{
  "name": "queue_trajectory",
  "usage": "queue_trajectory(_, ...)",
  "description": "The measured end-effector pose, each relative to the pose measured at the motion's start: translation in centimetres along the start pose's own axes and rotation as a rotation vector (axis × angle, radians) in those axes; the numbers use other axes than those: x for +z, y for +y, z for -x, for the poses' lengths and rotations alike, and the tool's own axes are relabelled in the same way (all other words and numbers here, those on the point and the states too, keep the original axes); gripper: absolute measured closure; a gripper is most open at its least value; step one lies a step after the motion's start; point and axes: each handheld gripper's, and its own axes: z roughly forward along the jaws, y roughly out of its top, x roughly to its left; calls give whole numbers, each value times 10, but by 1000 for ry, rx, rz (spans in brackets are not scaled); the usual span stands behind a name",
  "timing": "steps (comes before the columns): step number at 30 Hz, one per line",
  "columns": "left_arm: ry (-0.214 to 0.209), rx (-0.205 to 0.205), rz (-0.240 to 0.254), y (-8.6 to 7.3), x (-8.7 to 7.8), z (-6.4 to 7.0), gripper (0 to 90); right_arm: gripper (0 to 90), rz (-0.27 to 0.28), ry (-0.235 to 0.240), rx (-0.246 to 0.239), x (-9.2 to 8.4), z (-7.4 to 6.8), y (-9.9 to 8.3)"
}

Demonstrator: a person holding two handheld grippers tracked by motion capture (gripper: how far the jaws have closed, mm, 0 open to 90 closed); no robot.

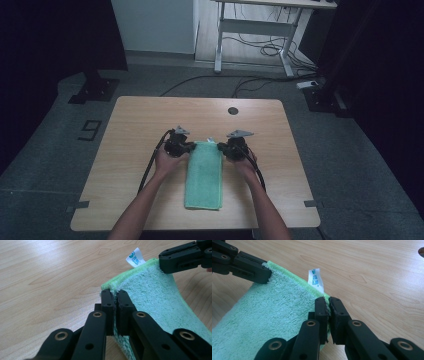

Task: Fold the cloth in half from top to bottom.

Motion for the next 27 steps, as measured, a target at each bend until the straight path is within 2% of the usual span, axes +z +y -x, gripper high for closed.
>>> queue_trajectory(4, -1, 6, 10, 1, -3, 1, 862, 843, 10, 2, 5, -1, 0, -1)
queue_trajectory(11, -7, 34, 40, 1, -14, 4, 859, 842, 59, 11, -12, -13, -5, 3)
queue_trajectory(27, -18, 64, 85, -6, -30, 11, 856, 842, 98, 29, -50, -29, -16, 3)
